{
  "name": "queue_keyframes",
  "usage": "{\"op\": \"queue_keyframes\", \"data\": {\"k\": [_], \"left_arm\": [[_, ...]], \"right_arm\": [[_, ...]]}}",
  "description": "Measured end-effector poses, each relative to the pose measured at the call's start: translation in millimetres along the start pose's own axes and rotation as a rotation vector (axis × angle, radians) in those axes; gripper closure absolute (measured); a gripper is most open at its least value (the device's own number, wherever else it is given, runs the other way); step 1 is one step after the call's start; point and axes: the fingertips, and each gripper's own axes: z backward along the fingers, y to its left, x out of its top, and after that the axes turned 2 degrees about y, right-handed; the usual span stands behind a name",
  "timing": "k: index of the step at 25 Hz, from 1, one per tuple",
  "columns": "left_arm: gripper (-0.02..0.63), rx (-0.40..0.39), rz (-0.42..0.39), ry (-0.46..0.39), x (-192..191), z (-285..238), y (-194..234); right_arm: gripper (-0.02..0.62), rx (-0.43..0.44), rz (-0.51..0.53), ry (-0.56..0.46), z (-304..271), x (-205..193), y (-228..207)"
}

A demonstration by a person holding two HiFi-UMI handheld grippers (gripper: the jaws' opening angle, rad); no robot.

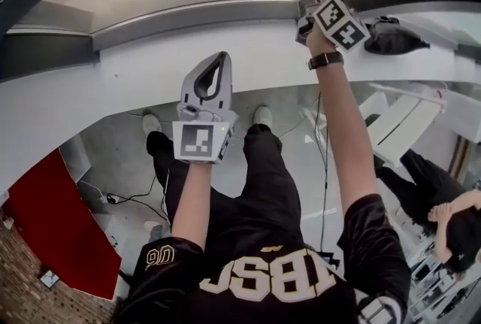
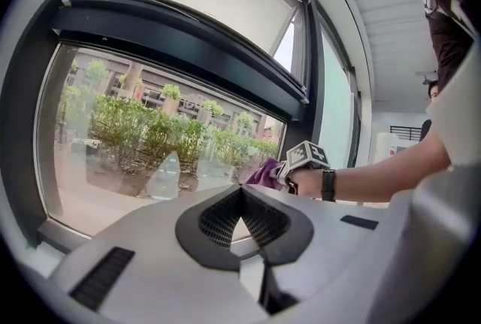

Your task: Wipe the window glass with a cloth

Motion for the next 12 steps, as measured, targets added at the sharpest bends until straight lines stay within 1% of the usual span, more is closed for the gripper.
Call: {"op": "queue_keyframes", "data": {"k": [2, 3, 5, 6, 8, 10, 12], "left_arm": [[0.588, 0.001, -0.004, 0.015, -1.2, 0.3, 6.5], [0.588, 0.008, -0.004, 0.019, -0.5, 3.4, 13.6], [0.588, 0.047, 0.007, 0.019, -0.2, 16.2, 39.8], [0.588, 0.082, 0.015, 0.01, -1.6, 26.4, 59.8], [0.588, 0.157, 0.013, -0.012, 4.8, 52.0, 104.4], [0.588, 0.22, -0.014, -0.01, 21.7, 79.1, 145.8], [0.588, 0.262, -0.03, 0.01, 24.0, 104.8, 187.2]], "right_arm": [[0.552, -0.019, -0.036, 0.004, 0.1, -2.2, -8.2], [0.552, -0.023, -0.039, 0.005, 0.9, -4.6, -5.0], [0.552, 0.005, -0.031, 0.011, 1.4, -15.1, 22.0], [0.552, 0.044, -0.019, 0.019, 0.9, -24.8, 48.6], [0.552, 0.171, 0.024, 0.054, 2.1, -58.7, 124.0], [0.552, 0.323, 0.086, 0.129, 6.9, -110.3, 209.0], [0.552, 0.453, 0.142, 0.202, 10.1, -161.4, 289.3]]}}
